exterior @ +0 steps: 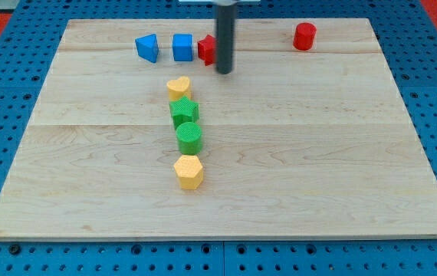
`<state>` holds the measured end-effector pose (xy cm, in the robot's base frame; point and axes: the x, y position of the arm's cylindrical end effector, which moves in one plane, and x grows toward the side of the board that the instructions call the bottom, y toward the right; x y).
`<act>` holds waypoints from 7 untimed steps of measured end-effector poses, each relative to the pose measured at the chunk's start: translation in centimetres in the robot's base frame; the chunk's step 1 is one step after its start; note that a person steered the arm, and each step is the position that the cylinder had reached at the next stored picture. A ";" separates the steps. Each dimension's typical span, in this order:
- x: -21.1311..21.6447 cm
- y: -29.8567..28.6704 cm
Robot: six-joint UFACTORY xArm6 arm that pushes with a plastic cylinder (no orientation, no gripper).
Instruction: Push the red star towards the red circle
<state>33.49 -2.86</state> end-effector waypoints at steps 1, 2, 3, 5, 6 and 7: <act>-1.4 -4.0; -4.4 -1.7; -4.6 2.8; -8.9 6.0; -8.9 2.6; -9.5 0.7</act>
<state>23.97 -2.15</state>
